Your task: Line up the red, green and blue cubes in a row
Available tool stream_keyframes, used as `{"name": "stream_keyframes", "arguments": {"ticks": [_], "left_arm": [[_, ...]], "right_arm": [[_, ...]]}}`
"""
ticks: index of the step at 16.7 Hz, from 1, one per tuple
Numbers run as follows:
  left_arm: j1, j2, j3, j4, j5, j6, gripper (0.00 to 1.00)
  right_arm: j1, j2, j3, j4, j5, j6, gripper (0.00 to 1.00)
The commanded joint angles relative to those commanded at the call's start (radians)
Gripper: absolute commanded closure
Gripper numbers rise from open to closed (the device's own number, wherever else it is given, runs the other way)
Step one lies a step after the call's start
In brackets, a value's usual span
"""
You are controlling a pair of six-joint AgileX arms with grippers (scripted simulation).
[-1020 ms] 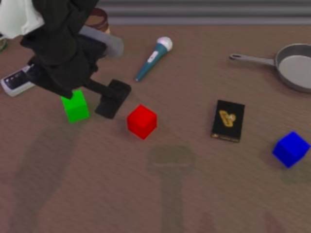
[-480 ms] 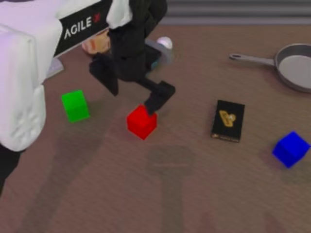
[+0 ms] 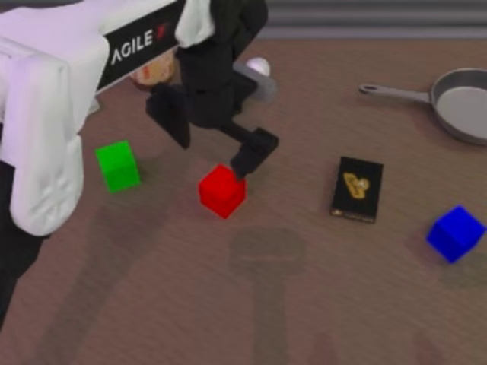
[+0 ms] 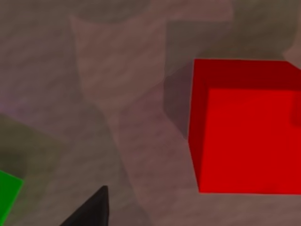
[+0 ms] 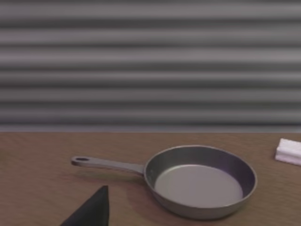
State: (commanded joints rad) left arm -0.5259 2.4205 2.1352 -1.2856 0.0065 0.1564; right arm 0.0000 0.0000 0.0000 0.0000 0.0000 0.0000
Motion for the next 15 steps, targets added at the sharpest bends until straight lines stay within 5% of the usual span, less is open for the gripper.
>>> {"name": "stream_keyframes", "arguments": {"ticks": [8, 13, 15], "left_arm": [[-0.003, 0.076, -0.186, 0.268, 0.0, 0.002, 0.0], [-0.004, 0.085, -0.204, 0.289, 0.0, 0.002, 0.0], [-0.004, 0.085, -0.204, 0.289, 0.0, 0.002, 0.15]], "right_arm": [[0.0, 0.0, 0.0, 0.0, 0.0, 0.0, 0.0], [0.0, 0.0, 0.0, 0.0, 0.0, 0.0, 0.0], [0.0, 0.0, 0.0, 0.0, 0.0, 0.0, 0.0]]}}
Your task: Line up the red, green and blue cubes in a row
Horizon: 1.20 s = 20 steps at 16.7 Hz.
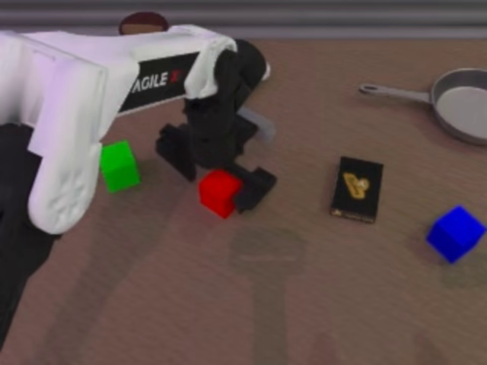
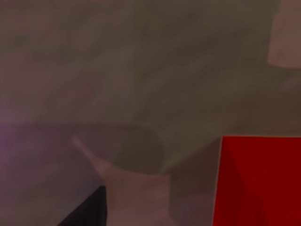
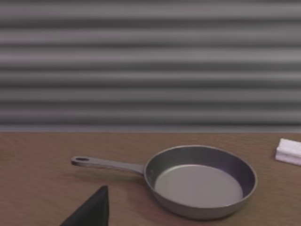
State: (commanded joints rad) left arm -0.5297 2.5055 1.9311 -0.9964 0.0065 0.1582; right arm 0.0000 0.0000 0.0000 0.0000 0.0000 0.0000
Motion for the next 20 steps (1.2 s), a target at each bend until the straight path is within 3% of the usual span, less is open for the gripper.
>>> {"name": "stream_keyframes", "arguments": {"ticks": [11, 20], "left_arm": [[0.0, 0.0, 0.0, 0.0, 0.0, 0.0, 0.98], [0.002, -0.025, 0.005, -0.007, 0.003, -0.002, 1.0]], "right_arm": [[0.0, 0.0, 0.0, 0.0, 0.0, 0.0, 0.0], [0.0, 0.0, 0.0, 0.0, 0.0, 0.0, 0.0]]}}
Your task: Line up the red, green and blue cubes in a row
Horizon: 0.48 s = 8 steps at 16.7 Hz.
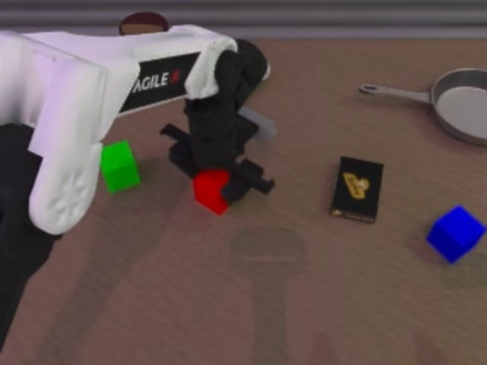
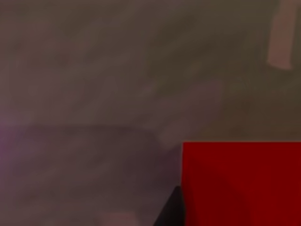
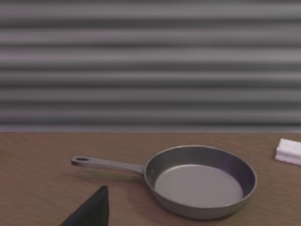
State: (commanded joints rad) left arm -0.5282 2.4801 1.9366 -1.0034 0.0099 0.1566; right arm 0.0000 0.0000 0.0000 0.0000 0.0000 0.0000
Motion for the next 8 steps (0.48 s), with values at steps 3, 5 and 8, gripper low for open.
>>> {"name": "stream_keyframes", "arguments": {"ticks": [3, 5, 8], "left_arm": [[0.002, -0.01, 0.034, -0.041, -0.004, 0.001, 1.0], [0.009, -0.027, 0.081, -0.107, -0.006, -0.001, 1.0], [0.017, -0.054, 0.146, -0.207, -0.002, -0.002, 1.0]], "right_arm": [[0.0, 0.0, 0.0, 0.0, 0.0, 0.0, 0.0], [0.0, 0.0, 0.0, 0.0, 0.0, 0.0, 0.0], [0.0, 0.0, 0.0, 0.0, 0.0, 0.0, 0.0]]}}
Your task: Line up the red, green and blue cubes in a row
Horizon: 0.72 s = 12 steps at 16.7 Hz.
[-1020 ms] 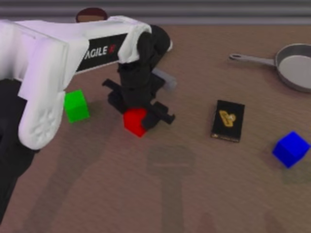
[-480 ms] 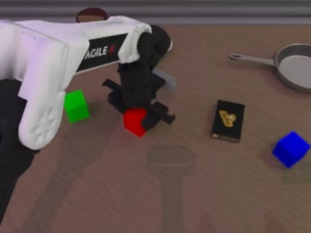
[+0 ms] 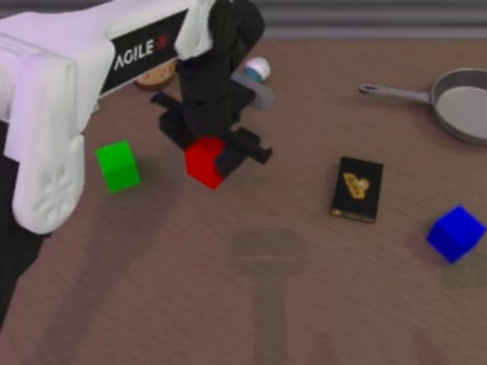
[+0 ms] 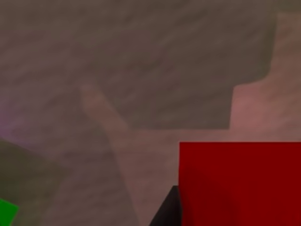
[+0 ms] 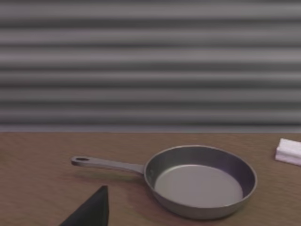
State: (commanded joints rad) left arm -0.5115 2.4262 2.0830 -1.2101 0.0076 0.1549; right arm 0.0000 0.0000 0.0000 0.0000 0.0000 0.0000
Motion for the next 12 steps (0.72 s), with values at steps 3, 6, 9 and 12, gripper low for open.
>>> {"name": "stream_keyframes", "arguments": {"ticks": [3, 6, 9, 12], "left_arm": [[0.002, -0.011, 0.018, -0.022, 0.001, 0.0, 1.0], [-0.004, -0.009, 0.014, -0.019, 0.001, 0.0, 1.0], [-0.025, -0.063, -0.049, 0.003, -0.004, -0.064, 1.0], [-0.064, -0.172, -0.202, 0.046, -0.011, -0.222, 1.0]], "right_arm": [[0.0, 0.0, 0.0, 0.0, 0.0, 0.0, 0.0], [0.0, 0.0, 0.0, 0.0, 0.0, 0.0, 0.0], [0.0, 0.0, 0.0, 0.0, 0.0, 0.0, 0.0], [0.0, 0.0, 0.0, 0.0, 0.0, 0.0, 0.0]]}}
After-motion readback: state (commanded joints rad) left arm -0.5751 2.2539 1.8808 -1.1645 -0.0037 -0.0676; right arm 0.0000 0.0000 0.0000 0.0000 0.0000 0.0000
